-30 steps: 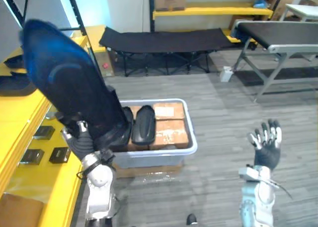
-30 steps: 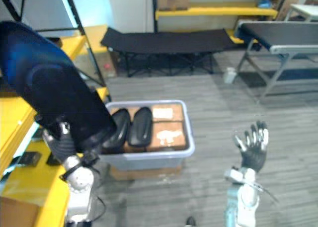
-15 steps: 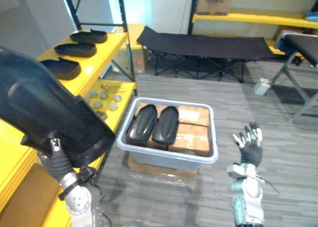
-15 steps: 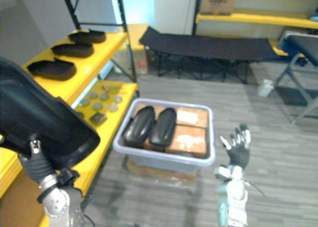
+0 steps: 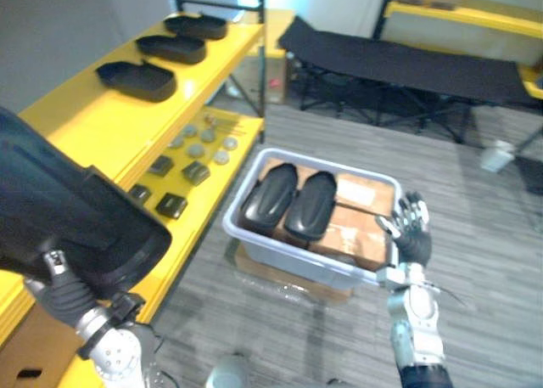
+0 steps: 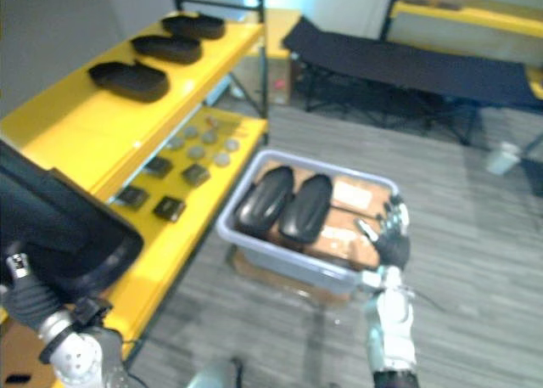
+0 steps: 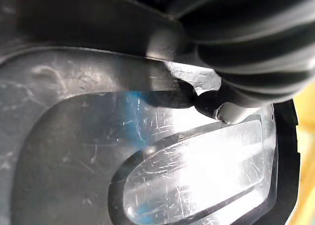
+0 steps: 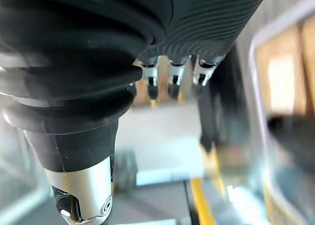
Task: Walk over and take plastic housings, then place them on the shelf
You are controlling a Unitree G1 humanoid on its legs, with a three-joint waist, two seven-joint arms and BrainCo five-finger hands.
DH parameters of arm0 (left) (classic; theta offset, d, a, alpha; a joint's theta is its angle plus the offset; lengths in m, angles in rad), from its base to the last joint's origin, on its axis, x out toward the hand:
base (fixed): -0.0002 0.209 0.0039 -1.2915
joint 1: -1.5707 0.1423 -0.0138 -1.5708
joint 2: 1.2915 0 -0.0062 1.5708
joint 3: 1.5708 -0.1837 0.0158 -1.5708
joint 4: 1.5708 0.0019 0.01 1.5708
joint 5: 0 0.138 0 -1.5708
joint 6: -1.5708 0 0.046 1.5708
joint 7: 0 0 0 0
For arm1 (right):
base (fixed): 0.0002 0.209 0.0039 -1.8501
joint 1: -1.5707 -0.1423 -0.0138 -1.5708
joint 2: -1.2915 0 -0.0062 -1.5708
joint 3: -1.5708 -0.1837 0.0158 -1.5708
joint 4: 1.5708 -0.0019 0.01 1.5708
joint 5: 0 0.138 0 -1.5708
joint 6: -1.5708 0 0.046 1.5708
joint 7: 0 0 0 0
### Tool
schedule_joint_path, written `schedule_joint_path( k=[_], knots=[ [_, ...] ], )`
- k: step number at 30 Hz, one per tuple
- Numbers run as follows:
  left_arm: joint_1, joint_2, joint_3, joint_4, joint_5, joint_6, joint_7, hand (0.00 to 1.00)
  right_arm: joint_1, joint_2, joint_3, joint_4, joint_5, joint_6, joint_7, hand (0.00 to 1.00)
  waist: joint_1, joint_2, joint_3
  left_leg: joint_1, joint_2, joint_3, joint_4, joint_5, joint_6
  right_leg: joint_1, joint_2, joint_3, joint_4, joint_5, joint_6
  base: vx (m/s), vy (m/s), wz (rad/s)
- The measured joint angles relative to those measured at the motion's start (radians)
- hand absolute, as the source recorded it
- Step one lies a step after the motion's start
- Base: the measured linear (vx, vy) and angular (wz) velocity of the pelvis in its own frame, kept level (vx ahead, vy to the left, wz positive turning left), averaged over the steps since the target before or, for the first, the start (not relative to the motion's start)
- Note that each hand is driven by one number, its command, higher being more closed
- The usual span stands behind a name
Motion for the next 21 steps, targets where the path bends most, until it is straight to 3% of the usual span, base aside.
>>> schedule_joint_path(
  k=[5, 7, 10, 14, 18, 21],
  knots=[
    [0.079, -0.009, 0.128, 0.000, -0.001, -0.004, -0.006, 1.00, -0.062, 0.012, 0.130, 0.073, -0.035, 0.003, -0.004, 0.00, 0.103, -0.004, 0.019, -0.015, -0.049, -0.127, 0.016, -0.001, -0.001, 0.072, -0.021, -0.115, 0.035, -0.048, 0.001, 0.04, -0.015, 0.85],
    [0.116, -0.030, 0.178, 0.000, -0.002, -0.008, -0.017, 1.00, -0.104, 0.024, 0.176, 0.112, -0.057, 0.008, -0.007, 0.00, 0.128, -0.005, 0.022, -0.028, -0.073, -0.173, 0.030, -0.001, -0.001, 0.094, -0.030, -0.159, 0.044, -0.058, 0.002, 0.03, -0.007, 0.83],
    [0.159, -0.078, 0.257, 0.000, -0.017, -0.061, -0.050, 1.00, -0.141, 0.034, 0.234, 0.143, -0.112, 0.016, -0.024, 0.00, 0.186, -0.010, 0.024, -0.042, -0.104, -0.233, 0.050, -0.003, -0.003, 0.126, -0.030, -0.180, 0.044, -0.059, -0.001, 0.04, 0.011, 0.67],
    [0.181, -0.083, 0.275, 0.000, -0.090, -0.096, -0.102, 1.00, -0.152, 0.037, 0.264, 0.143, -0.135, 0.028, -0.036, 0.00, 0.206, -0.020, 0.019, -0.055, -0.129, -0.279, 0.080, -0.012, -0.006, 0.149, -0.027, -0.189, 0.052, -0.067, -0.014, 0.02, 0.005, 0.41],
    [0.179, -0.083, 0.272, -0.001, -0.090, -0.096, -0.141, 1.00, -0.145, 0.023, 0.256, 0.143, -0.145, 0.039, -0.052, 0.00, 0.205, -0.036, 0.009, -0.055, -0.134, -0.281, 0.085, -0.017, 0.001, 0.159, -0.021, -0.183, 0.040, -0.081, -0.032, 0.01, -0.005, 0.03],
    [0.179, -0.082, 0.257, -0.009, -0.091, -0.095, -0.149, 1.00, -0.129, 0.005, 0.226, 0.136, -0.145, 0.042, -0.052, 0.00, 0.198, -0.038, 0.007, -0.085, -0.142, -0.280, 0.126, -0.035, 0.009, 0.163, -0.012, -0.188, 0.034, -0.098, -0.022, -0.02, 0.011, 0.09]
  ],
)
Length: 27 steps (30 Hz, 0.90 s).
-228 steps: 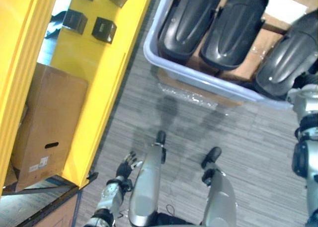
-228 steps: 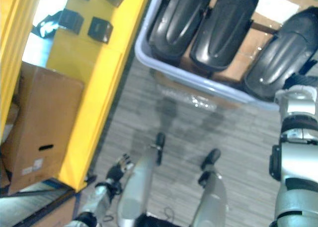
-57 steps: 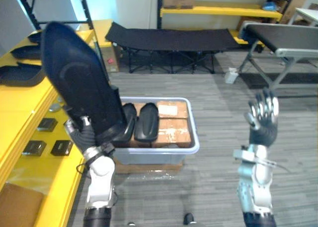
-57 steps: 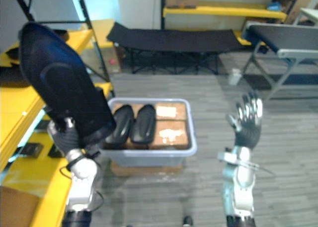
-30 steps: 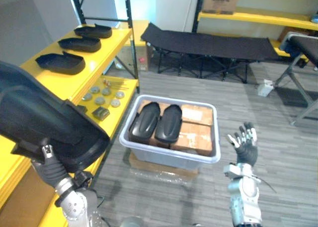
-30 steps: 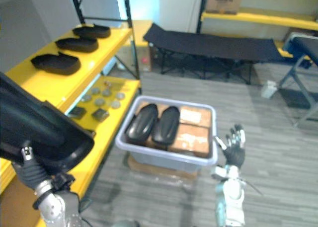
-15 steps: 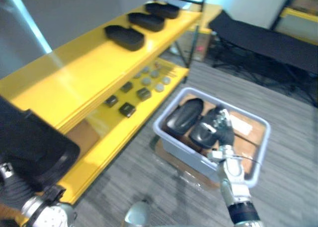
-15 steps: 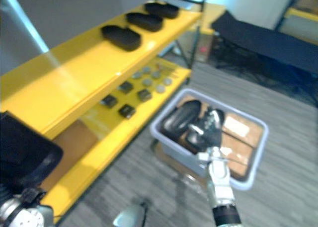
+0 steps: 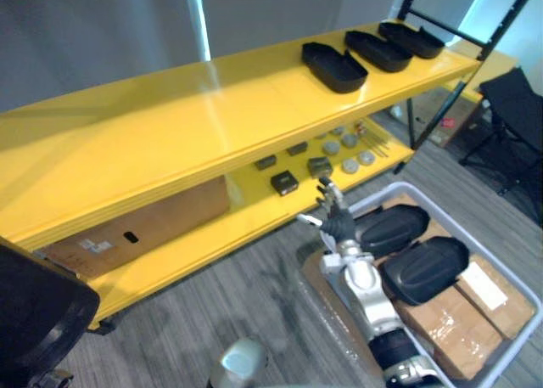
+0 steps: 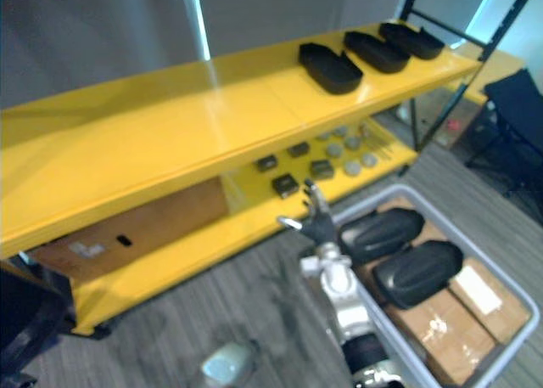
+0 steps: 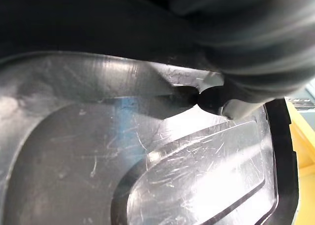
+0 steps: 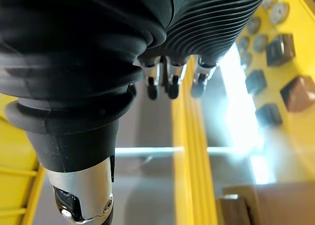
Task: Walk over and take plastic housings, then place them on the shelf
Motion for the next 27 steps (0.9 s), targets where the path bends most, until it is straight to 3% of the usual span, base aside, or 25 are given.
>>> schedule_joint_path(
  k=[2, 3, 9, 13, 15, 19, 23, 25, 27],
  knots=[
    [-0.003, 0.000, -0.022, -0.007, -0.002, 0.001, -0.025, 1.00, 0.031, -0.017, -0.038, -0.007, 0.000, 0.003, -0.021, 0.00, -0.026, -0.001, 0.003, -0.027, 0.004, 0.028, 0.034, -0.016, 0.013, 0.023, 0.002, -0.031, 0.007, -0.006, 0.009, -0.02, 0.028, 0.58],
    [-0.006, 0.003, -0.037, -0.012, -0.002, 0.001, -0.038, 1.00, 0.053, -0.025, -0.056, -0.007, 0.000, 0.010, -0.044, 0.00, -0.044, -0.004, 0.007, -0.040, 0.030, 0.083, 0.045, -0.015, 0.015, 0.040, 0.000, -0.044, 0.023, -0.007, 0.009, -0.01, 0.057, 0.80],
    [-0.010, 0.010, -0.067, -0.012, -0.002, 0.003, -0.057, 1.00, 0.103, -0.024, -0.086, -0.011, -0.002, 0.018, -0.057, 0.00, -0.042, -0.033, 0.007, -0.037, 0.032, 0.131, 0.073, 0.005, 0.011, 0.054, -0.034, -0.040, 0.083, -0.007, 0.008, 0.06, 0.035, 0.22],
    [-0.013, 0.013, -0.089, -0.014, -0.002, 0.004, -0.062, 1.00, 0.118, -0.021, -0.096, -0.014, -0.003, -0.001, -0.049, 0.00, -0.053, -0.015, 0.018, -0.035, 0.022, 0.129, 0.052, 0.000, 0.019, 0.044, -0.033, 0.036, 0.086, -0.007, 0.008, 0.00, 0.005, 0.07],
    [-0.030, 0.033, -0.138, -0.013, -0.001, 0.009, -0.075, 1.00, 0.182, -0.018, -0.100, -0.059, -0.003, -0.005, -0.050, 0.00, -0.090, -0.014, 0.019, -0.016, 0.018, 0.126, 0.008, 0.021, 0.033, 0.032, -0.033, 0.155, 0.133, 0.001, 0.003, -0.02, 0.000, 0.63],
    [-0.066, 0.097, -0.206, -0.013, 0.003, 0.017, -0.091, 1.00, 0.224, -0.013, -0.128, -0.110, -0.003, -0.011, -0.057, 0.00, -0.123, -0.007, 0.019, -0.018, 0.037, 0.130, -0.061, 0.093, 0.019, -0.004, -0.017, 0.244, 0.146, 0.009, 0.010, -0.02, -0.054, 0.28],
    [-0.114, 0.098, -0.252, -0.007, 0.003, 0.035, -0.014, 1.00, 0.153, -0.027, -0.167, -0.111, -0.004, -0.044, -0.055, 0.00, -0.132, 0.024, 0.042, -0.063, 0.070, 0.172, -0.131, 0.156, 0.011, -0.072, 0.002, 0.288, 0.077, 0.010, 0.011, -0.06, -0.015, -0.36],
    [-0.140, 0.098, -0.278, -0.007, 0.011, 0.048, 0.006, 1.00, 0.142, -0.028, -0.162, -0.116, -0.004, -0.048, -0.055, 0.00, -0.154, 0.041, 0.064, -0.063, 0.082, 0.187, -0.167, 0.189, 0.001, -0.081, 0.010, 0.309, 0.035, 0.017, 0.024, -0.08, -0.031, -0.28],
    [-0.148, 0.098, -0.280, -0.005, 0.013, 0.048, 0.014, 1.00, 0.141, -0.028, -0.158, -0.126, -0.023, -0.049, -0.056, 0.00, -0.157, 0.040, 0.072, -0.061, 0.104, 0.208, -0.187, 0.197, -0.004, -0.102, 0.019, 0.325, 0.030, 0.017, 0.024, -0.07, -0.043, -0.34]
  ],
)
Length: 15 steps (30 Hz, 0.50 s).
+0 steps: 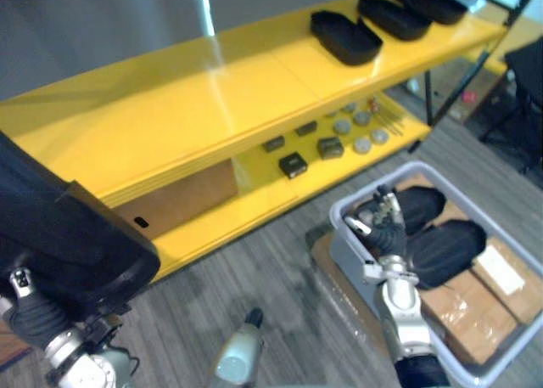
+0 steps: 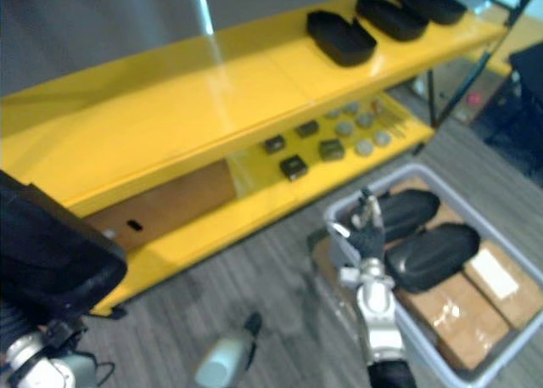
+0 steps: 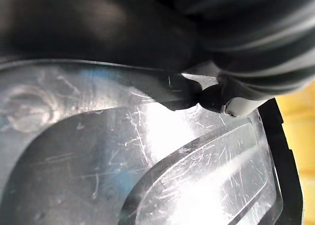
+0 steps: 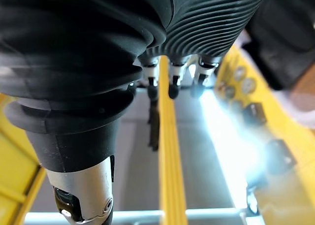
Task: Walk over and take plastic housings, then place them on the shelf
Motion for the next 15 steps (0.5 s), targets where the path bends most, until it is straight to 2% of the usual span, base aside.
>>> schedule_joint_path(
  k=[5, 8, 10, 13, 15],
  knots=[
    [-0.035, 0.018, 0.000, 0.014, -0.001, -0.001, 0.008, 1.00, -0.048, -0.033, -0.001, -0.013, -0.020, -0.030, -0.003, 0.00, -0.022, 0.006, 0.049, -0.001, 0.032, 0.024, -0.039, 0.027, -0.009, -0.034, 0.016, 0.015, -0.008, -0.026, -0.020, -0.10, -0.061, -0.24],
    [-0.074, 0.054, -0.003, 0.014, 0.003, 0.001, -0.008, 1.00, -0.077, -0.053, -0.014, -0.029, -0.020, -0.030, -0.004, 0.00, -0.032, 0.018, 0.084, -0.033, 0.037, 0.021, -0.036, 0.053, -0.013, -0.074, 0.017, 0.019, 0.016, -0.061, 0.001, -0.11, -0.055, -0.02],
    [-0.081, 0.072, -0.019, 0.014, 0.004, 0.002, -0.009, 1.00, -0.080, -0.056, -0.027, -0.029, -0.020, -0.030, 0.000, 0.00, -0.044, 0.025, 0.110, -0.035, 0.037, 0.015, -0.033, 0.058, -0.018, -0.083, 0.015, 0.022, 0.049, -0.081, -0.004, -0.09, -0.024, 0.06],
    [-0.082, 0.071, -0.022, 0.013, 0.006, 0.014, -0.010, 1.00, -0.081, -0.056, -0.042, -0.032, -0.020, -0.030, 0.017, 0.00, -0.051, 0.024, 0.131, -0.063, 0.034, 0.013, 0.008, 0.048, -0.016, -0.109, 0.009, 0.035, 0.093, -0.114, 0.000, -0.05, 0.007, 0.06],
    [-0.071, 0.069, -0.023, 0.013, 0.011, 0.024, -0.010, 1.00, -0.079, -0.055, -0.048, -0.032, -0.020, -0.030, 0.018, 0.00, -0.050, 0.024, 0.147, -0.083, 0.028, 0.014, 0.072, 0.014, -0.014, -0.111, 0.002, 0.034, 0.118, -0.140, -0.004, -0.03, 0.036, 0.05]
  ],
)
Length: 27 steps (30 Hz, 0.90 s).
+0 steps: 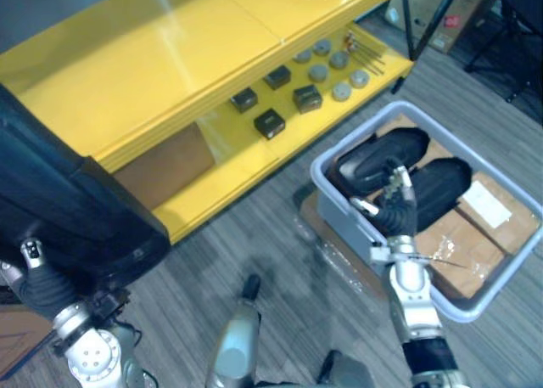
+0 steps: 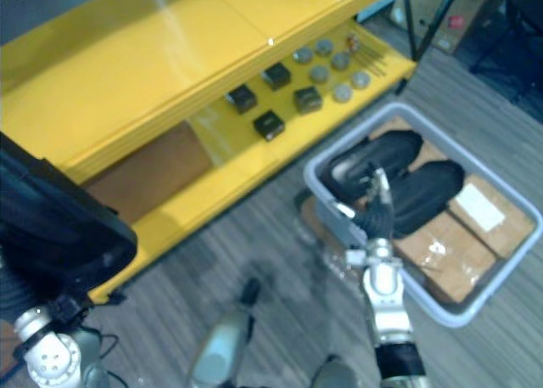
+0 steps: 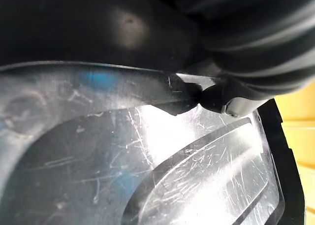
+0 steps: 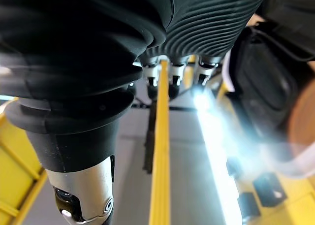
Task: Walk over and take plastic housings, then place them on the shelf
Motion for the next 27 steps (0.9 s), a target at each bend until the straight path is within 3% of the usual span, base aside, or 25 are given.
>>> schedule_joint_path(
  k=[2, 3, 4, 5, 6, 7, 8, 9, 11, 14, 17, 18, 20, 21, 22, 24, 27],
  knots=[
    [0.033, -0.001, 0.002, -0.001, 0.028, 0.014, -0.011, 1.00, 0.014, 0.009, -0.002, -0.001, 0.002, -0.001, 0.001, 0.00, 0.003, -0.004, 0.007, -0.026, -0.003, 0.013, 0.097, -0.059, 0.008, 0.022, -0.004, -0.003, 0.015, -0.035, 0.007, 0.02, 0.069, 0.10],
    [0.053, 0.000, 0.005, -0.001, 0.036, 0.022, -0.035, 1.00, 0.027, 0.021, -0.002, -0.002, 0.004, -0.005, 0.002, 0.00, 0.005, -0.011, 0.011, -0.045, -0.003, 0.030, 0.176, -0.105, 0.030, 0.036, -0.013, -0.002, 0.020, -0.056, -0.008, 0.09, 0.135, 0.15],
    [0.076, 0.000, 0.006, -0.003, 0.045, 0.024, -0.053, 1.00, 0.052, 0.040, -0.001, -0.004, 0.004, -0.014, 0.004, 0.00, 0.008, -0.020, 0.015, -0.070, 0.001, 0.096, 0.293, -0.165, 0.085, 0.062, -0.021, -0.006, 0.027, -0.075, -0.012, 0.13, 0.145, 0.11],
    [0.090, -0.001, 0.006, -0.003, 0.058, 0.025, -0.062, 1.00, 0.071, 0.049, -0.002, -0.008, 0.004, -0.016, 0.004, 0.00, 0.009, -0.019, 0.014, -0.068, 0.004, 0.123, 0.324, -0.209, 0.112, 0.079, -0.015, -0.005, 0.056, -0.077, -0.020, 0.22, 0.144, 0.22],
    [0.113, 0.000, 0.006, -0.003, 0.066, 0.030, -0.076, 1.00, 0.111, 0.065, 0.000, -0.024, 0.003, -0.021, 0.001, 0.00, 0.010, -0.019, 0.012, -0.068, -0.003, 0.111, 0.370, -0.265, 0.072, 0.035, -0.031, 0.045, 0.201, -0.051, -0.049, 0.24, 0.170, 0.47],
    [0.112, 0.003, 0.006, -0.006, 0.066, 0.040, -0.098, 1.00, 0.137, 0.082, 0.001, -0.025, 0.002, -0.021, -0.001, 0.00, 0.002, -0.031, 0.006, -0.064, -0.024, 0.092, 0.383, -0.286, 0.086, -0.031, -0.050, 0.102, 0.338, 0.016, -0.069, 0.24, 0.165, 0.56],
    [0.113, 0.003, 0.009, -0.010, 0.066, 0.042, -0.106, 1.00, 0.139, 0.089, 0.001, -0.025, 0.001, -0.021, -0.001, 0.00, 0.000, -0.037, 0.002, -0.057, -0.032, 0.082, 0.375, -0.289, 0.094, -0.057, -0.054, 0.125, 0.384, 0.058, -0.070, 0.24, 0.158, 0.56],
    [0.113, 0.004, 0.016, -0.026, 0.065, 0.045, -0.113, 1.00, 0.132, 0.092, 0.000, -0.025, -0.003, -0.025, -0.001, 0.00, 0.001, -0.040, -0.002, -0.039, -0.034, 0.066, 0.353, -0.293, 0.103, -0.083, -0.044, 0.149, 0.423, 0.060, -0.065, 0.28, 0.085, 0.29],
    [0.109, 0.004, 0.045, -0.038, 0.060, 0.048, -0.118, 1.00, 0.104, 0.088, -0.001, -0.026, -0.022, -0.042, -0.001, 0.00, 0.002, -0.036, -0.005, 0.006, -0.032, 0.043, 0.303, -0.294, 0.106, -0.112, -0.001, 0.169, 0.367, -0.025, -0.044, 0.32, 0.063, 0.24],
    [0.082, 0.003, 0.053, -0.040, 0.050, 0.076, -0.128, 1.00, 0.097, 0.058, -0.046, -0.050, -0.038, -0.042, -0.002, 0.00, -0.004, 0.003, -0.042, 0.077, -0.032, -0.014, 0.221, -0.294, 0.106, -0.204, 0.082, 0.234, 0.222, -0.047, -0.045, 0.34, -0.016, 0.51],
    [0.061, 0.004, 0.054, -0.040, 0.022, 0.083, -0.154, 1.00, 0.116, 0.007, -0.117, -0.061, -0.038, -0.037, -0.007, 0.00, -0.034, 0.046, -0.081, 0.147, -0.032, -0.125, 0.186, -0.305, 0.075, -0.280, 0.137, 0.373, 0.107, 0.000, -0.033, 0.36, -0.134, 1.13],
    [0.056, 0.007, 0.054, -0.040, 0.020, 0.083, -0.158, 1.00, 0.131, 0.002, -0.141, -0.088, -0.037, -0.033, -0.018, 0.00, -0.045, 0.045, -0.097, 0.168, -0.035, -0.176, 0.188, -0.319, 0.052, -0.299, 0.147, 0.423, 0.077, 0.027, -0.032, 0.38, -0.258, 1.43],
    [0.054, 0.022, 0.048, -0.042, 0.020, 0.083, -0.174, 1.00, 0.158, 0.001, -0.174, -0.156, -0.036, -0.027, -0.026, 0.00, -0.059, 0.019, -0.120, 0.194, -0.045, -0.244, 0.190, -0.341, 0.015, -0.298, 0.150, 0.471, 0.064, 0.064, -0.035, 0.40, -0.408, 1.54],
    [0.062, 0.051, 0.044, -0.067, 0.019, 0.087, -0.185, 1.00, 0.175, 0.000, -0.180, -0.205, -0.032, -0.024, -0.021, 0.00, -0.056, -0.038, -0.159, 0.190, -0.062, -0.254, 0.190, -0.359, -0.015, -0.297, 0.128, 0.462, 0.049, 0.132, -0.015, 0.42, -0.494, 1.48],
    [0.062, 0.038, 0.033, -0.067, 0.019, 0.090, -0.193, 1.00, 0.171, -0.021, -0.191, -0.227, -0.028, -0.019, -0.017, 0.00, -0.056, -0.023, -0.155, 0.192, -0.041, -0.257, 0.204, -0.370, -0.031, -0.296, 0.133, 0.427, 0.093, 0.111, 0.005, 0.34, -0.492, 1.20],
    [0.081, 0.030, -0.010, -0.100, 0.020, 0.107, -0.200, 1.00, 0.132, -0.086, -0.198, -0.252, -0.011, -0.011, 0.021, 0.00, -0.054, 0.021, -0.173, 0.176, 0.061, -0.151, 0.179, -0.352, -0.043, -0.282, 0.171, 0.338, 0.116, 0.083, -0.043, 0.23, -0.466, 0.82],
    [0.025, 0.031, -0.043, -0.105, 0.022, 0.106, -0.187, 1.00, 0.101, -0.137, -0.223, -0.251, 0.012, -0.011, 0.048, 0.00, -0.071, 0.052, -0.167, 0.161, 0.128, 0.007, 0.089, -0.289, -0.058, -0.277, 0.166, 0.264, 0.104, 0.085, -0.055, 0.10, -0.267, 0.76]
  ],
)
